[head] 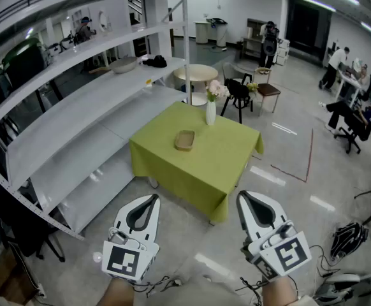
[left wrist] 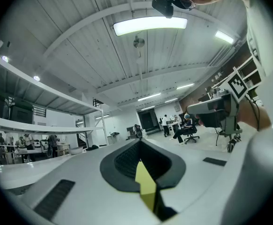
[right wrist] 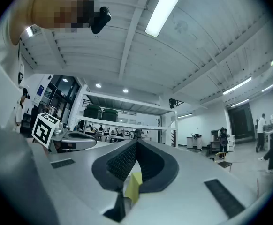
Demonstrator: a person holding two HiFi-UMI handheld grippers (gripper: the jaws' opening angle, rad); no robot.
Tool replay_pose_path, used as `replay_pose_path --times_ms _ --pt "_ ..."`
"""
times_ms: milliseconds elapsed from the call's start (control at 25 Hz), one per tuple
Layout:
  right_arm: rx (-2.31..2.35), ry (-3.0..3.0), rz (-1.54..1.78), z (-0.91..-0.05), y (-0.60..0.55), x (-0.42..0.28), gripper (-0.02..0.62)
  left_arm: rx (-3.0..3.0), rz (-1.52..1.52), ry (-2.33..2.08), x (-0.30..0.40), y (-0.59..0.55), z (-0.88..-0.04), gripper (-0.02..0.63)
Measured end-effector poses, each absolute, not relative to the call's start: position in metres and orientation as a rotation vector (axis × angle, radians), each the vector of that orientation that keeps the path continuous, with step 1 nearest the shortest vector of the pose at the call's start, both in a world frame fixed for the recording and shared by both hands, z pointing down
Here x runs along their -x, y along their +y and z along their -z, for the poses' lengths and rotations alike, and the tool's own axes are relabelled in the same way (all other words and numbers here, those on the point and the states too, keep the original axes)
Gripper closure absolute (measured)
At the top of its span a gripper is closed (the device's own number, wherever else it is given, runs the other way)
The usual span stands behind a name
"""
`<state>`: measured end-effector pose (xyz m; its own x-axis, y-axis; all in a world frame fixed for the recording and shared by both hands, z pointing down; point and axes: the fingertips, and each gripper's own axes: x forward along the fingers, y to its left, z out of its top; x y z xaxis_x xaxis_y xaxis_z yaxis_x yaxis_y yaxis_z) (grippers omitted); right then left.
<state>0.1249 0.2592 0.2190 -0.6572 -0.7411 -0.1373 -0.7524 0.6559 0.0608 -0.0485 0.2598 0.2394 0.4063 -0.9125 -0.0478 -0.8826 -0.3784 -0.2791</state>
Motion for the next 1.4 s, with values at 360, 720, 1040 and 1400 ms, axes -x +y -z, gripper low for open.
replay_pose_path --times_ms 360,720,1040,1400 --pt "1.239 2.748 -0.102 -0.223 0.260 -0.141 0.591 2.422 0.189 1.584 0.033 0.262 -0.245 0.600" --pt "1.195 2.793 -0.061 -0.245 0.262 -0.164 0.591 2.425 0.224 1.622 0.003 0.269 -0.258 0.600" --pt "1.185 2.799 -0.037 -0.258 0.263 -0.184 0.590 2.399 0.255 1.662 -0.012 0.274 -0.265 0.600" --pt "1.174 2.788 -0.066 -0.267 0.234 -0.182 0.591 2.370 0.237 1.669 -0.011 0.250 -0.270 0.600"
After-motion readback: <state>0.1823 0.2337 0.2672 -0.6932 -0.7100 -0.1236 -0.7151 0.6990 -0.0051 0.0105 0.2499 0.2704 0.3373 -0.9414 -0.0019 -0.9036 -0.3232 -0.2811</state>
